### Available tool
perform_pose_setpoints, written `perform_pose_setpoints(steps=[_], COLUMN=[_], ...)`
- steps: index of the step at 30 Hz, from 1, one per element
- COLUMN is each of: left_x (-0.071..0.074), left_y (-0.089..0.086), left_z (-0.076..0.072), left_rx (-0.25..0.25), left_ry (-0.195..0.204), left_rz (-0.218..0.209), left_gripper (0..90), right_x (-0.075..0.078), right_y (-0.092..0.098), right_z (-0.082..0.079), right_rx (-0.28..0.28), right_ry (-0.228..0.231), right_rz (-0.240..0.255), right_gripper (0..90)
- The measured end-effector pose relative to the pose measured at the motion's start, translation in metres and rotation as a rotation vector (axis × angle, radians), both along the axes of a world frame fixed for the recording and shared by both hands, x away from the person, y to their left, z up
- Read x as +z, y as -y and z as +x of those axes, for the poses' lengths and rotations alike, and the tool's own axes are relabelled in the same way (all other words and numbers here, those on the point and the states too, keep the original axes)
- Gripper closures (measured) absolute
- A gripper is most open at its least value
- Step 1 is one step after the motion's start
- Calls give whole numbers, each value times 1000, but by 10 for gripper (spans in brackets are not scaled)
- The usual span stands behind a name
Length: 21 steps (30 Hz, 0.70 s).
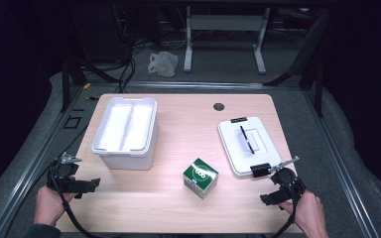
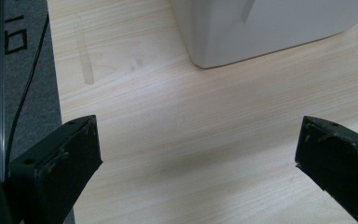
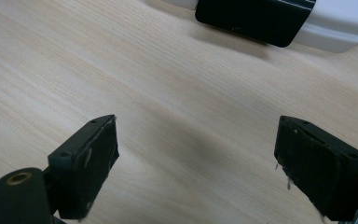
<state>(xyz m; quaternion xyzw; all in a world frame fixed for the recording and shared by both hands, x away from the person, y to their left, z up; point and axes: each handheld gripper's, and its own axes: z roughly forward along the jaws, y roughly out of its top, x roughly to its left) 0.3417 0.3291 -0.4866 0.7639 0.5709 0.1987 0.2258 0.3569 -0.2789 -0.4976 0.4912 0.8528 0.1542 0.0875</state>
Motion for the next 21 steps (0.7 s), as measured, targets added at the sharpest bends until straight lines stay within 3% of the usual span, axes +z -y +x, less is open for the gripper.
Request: perform_pose_setpoints(steps=[10, 21], left_x=[-1, -2], left_y=[1, 2], left_z=[1, 3], left_rx=[-8, -15], left_ry=[-2, -9], left_rz=[-4, -5], left_gripper=[0, 0], right_x=[5, 16], right_y=[-12, -41], right_z=[-2, -1], right_rx=[32, 88], right_ry=[-7, 0], right_rz=[1, 29], right_gripper=[130, 112])
